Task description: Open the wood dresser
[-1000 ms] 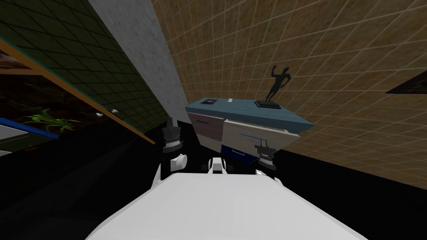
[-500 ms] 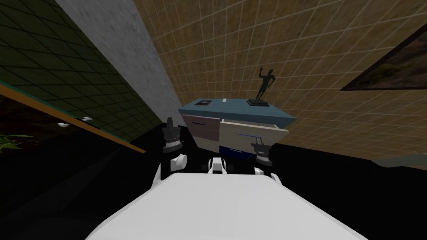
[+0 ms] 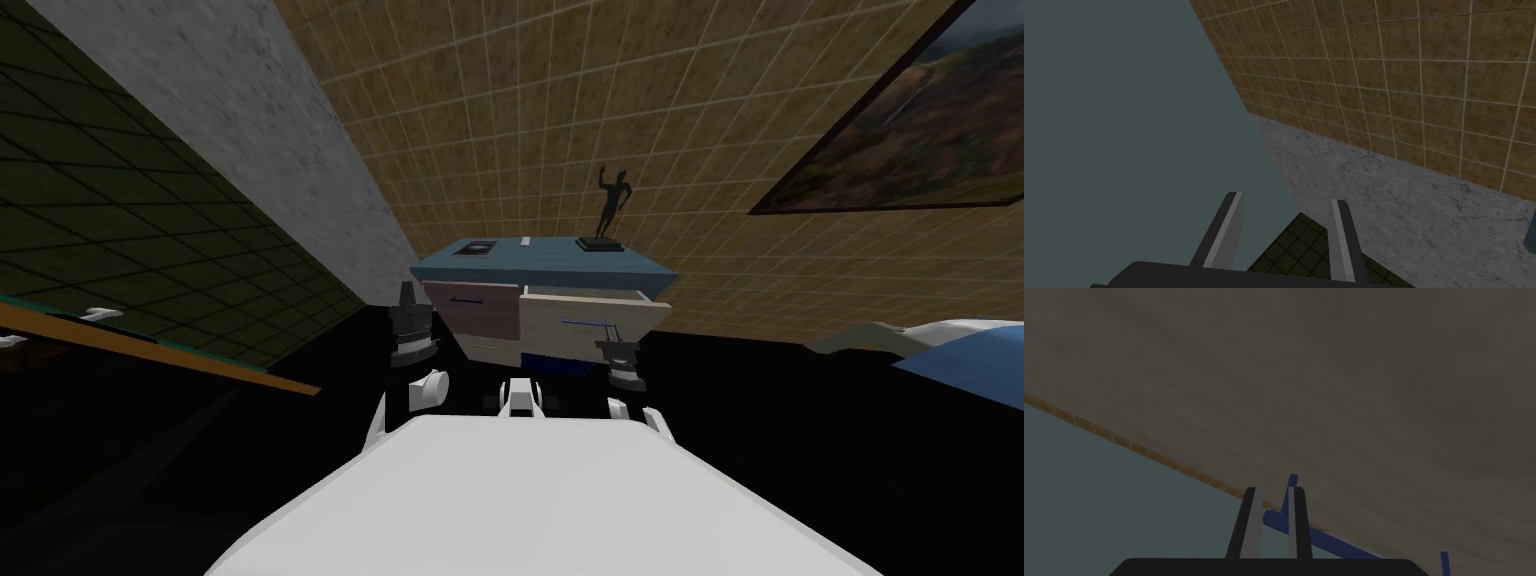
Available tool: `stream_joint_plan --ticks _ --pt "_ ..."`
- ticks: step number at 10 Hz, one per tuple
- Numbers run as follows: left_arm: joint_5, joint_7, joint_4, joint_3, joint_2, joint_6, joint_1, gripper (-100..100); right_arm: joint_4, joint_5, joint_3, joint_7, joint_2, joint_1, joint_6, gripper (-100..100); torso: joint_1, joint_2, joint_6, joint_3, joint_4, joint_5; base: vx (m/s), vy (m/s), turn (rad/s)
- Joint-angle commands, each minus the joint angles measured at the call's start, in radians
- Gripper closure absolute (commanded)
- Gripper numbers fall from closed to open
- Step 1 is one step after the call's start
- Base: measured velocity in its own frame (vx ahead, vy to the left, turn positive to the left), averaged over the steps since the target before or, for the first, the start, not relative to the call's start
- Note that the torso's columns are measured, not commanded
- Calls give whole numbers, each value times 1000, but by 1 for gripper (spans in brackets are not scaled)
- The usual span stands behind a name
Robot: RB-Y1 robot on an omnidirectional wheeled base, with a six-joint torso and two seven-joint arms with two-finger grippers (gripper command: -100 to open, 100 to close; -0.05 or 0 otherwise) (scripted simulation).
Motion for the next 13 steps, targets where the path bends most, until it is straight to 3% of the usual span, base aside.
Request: stream_joint_plan --ticks 1,3,10,11,13 --pt "0 0 0 0 0 0 0 0 8 64 -7 -54 1 -21 -9 100 0 0 2 0 0 0 8 48 -178" --pt "0 0 0 0 0 0 0 0 10 115 -14 -99 3 -37 -13 100 0 0 1 0 0 0 2 47 -231" --pt "0 0 0 0 0 0 0 0 -3 102 -9 -108 -6 -21 -23 100 2 1 0 1 0 0 -129 9 -18" --pt "0 0 0 0 0 0 0 0 -21 102 -9 -135 -28 -34 16 -100 1 -5 0 -3 1 2 -53 29 -21" --pt "0 0 0 0 0 0 0 0 -41 102 -8 -161 -50 -50 55 -100 1 -5 -1 -3 -1 0 -53 41 -15"
